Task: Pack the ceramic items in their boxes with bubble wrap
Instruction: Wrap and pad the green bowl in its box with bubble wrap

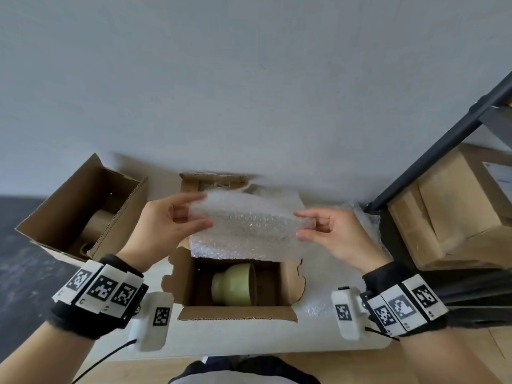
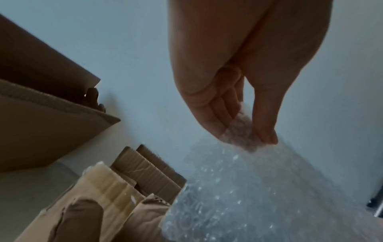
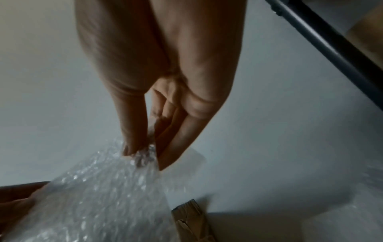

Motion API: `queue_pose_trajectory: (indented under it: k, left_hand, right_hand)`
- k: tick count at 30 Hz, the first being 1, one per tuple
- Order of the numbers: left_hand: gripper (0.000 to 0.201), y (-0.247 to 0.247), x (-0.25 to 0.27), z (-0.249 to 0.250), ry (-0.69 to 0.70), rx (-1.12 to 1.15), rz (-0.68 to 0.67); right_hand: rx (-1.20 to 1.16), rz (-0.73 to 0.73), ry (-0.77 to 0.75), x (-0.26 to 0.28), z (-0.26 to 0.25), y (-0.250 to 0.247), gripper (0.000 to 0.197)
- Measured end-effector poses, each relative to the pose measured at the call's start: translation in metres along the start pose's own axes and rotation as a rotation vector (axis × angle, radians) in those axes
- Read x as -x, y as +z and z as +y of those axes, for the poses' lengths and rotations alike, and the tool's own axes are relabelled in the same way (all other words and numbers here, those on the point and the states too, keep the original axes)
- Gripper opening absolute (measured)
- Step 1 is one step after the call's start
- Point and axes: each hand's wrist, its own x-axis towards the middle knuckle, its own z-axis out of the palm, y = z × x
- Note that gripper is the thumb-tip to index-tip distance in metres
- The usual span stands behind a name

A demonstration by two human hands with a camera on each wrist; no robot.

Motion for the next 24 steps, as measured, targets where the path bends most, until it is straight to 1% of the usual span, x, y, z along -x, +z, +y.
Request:
queue_pose_trajectory:
  k: [1, 2, 3, 5, 7, 10, 11, 12, 13, 14, 15, 16, 17, 18, 19, 20, 21, 22, 23, 24]
  left_hand:
    - [0.032, 0.001, 0.001, 0.001, 0.013, -0.046, 0.026]
    - [0.022, 0.002, 0.003, 0.002, 0.02, -0.077, 0.042]
    - [0.016, 0.002, 0.004, 0.002, 0.02, -0.123, 0.046]
    - [0.013, 0.001, 0.005, 0.001, 0.002, -0.303, 0.021]
    - [0.014, 0.001, 0.007, 0.006, 0.014, -0.522, -0.071]
    - [0.04, 0.012, 0.013, 0.021, 0.136, -0.685, -0.221]
    - [0.041, 0.019, 0.015, 0.027, 0.197, -0.707, -0.241]
    - [0.032, 0.025, 0.016, 0.034, 0.257, -0.713, -0.237]
    - [0.014, 0.029, 0.016, 0.039, 0.299, -0.714, -0.237]
    - [0.011, 0.032, 0.014, 0.042, 0.322, -0.678, -0.223]
    - [0.018, 0.032, 0.013, 0.044, 0.32, -0.627, -0.199]
    - [0.018, 0.031, 0.012, 0.046, 0.291, -0.537, -0.165]
    - [0.015, 0.029, 0.012, 0.05, 0.248, -0.412, -0.126]
    - [0.011, 0.027, 0.012, 0.053, 0.2, -0.27, -0.093]
    - [0.009, 0.026, 0.014, 0.056, 0.149, -0.111, -0.087]
    - [0.009, 0.025, 0.016, 0.059, 0.097, 0.047, -0.106]
    - [0.015, 0.025, 0.018, 0.061, 0.055, 0.166, -0.131]
    - [0.021, 0.026, 0.02, 0.062, 0.036, 0.242, -0.148]
    - [0.025, 0.026, 0.021, 0.061, 0.033, 0.279, -0.153]
    - [0.026, 0.026, 0.021, 0.061, 0.036, 0.293, -0.153]
  right_hand:
    - [0.074, 0.036, -0.017, 0.0, -0.003, 0.001, 0.03]
    - [0.13, 0.069, -0.047, 0.0, -0.007, 0.001, 0.022]
    - [0.169, 0.099, -0.083, 0.0, -0.011, 0.0, 0.018]
    - [0.223, 0.142, -0.161, -0.001, -0.018, -0.001, 0.011]
    - [0.269, 0.144, -0.241, -0.001, -0.028, 0.001, 0.009]
    - [0.258, 0.099, -0.319, -0.002, -0.045, 0.011, 0.01]
    - [0.243, 0.089, -0.344, -0.002, -0.051, 0.016, 0.01]
    - [0.228, 0.097, -0.368, -0.002, -0.056, 0.019, 0.009]
    - [0.216, 0.129, -0.396, -0.002, -0.06, 0.023, 0.01]
    - [0.202, 0.187, -0.421, -0.002, -0.062, 0.025, 0.017]
    - [0.17, 0.254, -0.419, -0.002, -0.063, 0.026, 0.032]
    - [0.104, 0.311, -0.373, -0.002, -0.062, 0.026, 0.054]
    - [0.022, 0.341, -0.29, -0.002, -0.061, 0.026, 0.076]
    - [-0.071, 0.328, -0.193, -0.001, -0.06, 0.025, 0.093]
    - [-0.178, 0.263, -0.106, -0.001, -0.058, 0.024, 0.099]
    - [-0.286, 0.154, -0.044, 0.0, -0.055, 0.024, 0.093]
    - [-0.363, 0.028, -0.016, 0.0, -0.053, 0.025, 0.076]
    - [-0.398, -0.058, -0.017, 0.001, -0.05, 0.028, 0.054]
    - [-0.41, -0.088, -0.031, 0.002, -0.049, 0.031, 0.033]
    - [-0.427, -0.087, -0.048, 0.003, -0.046, 0.034, 0.021]
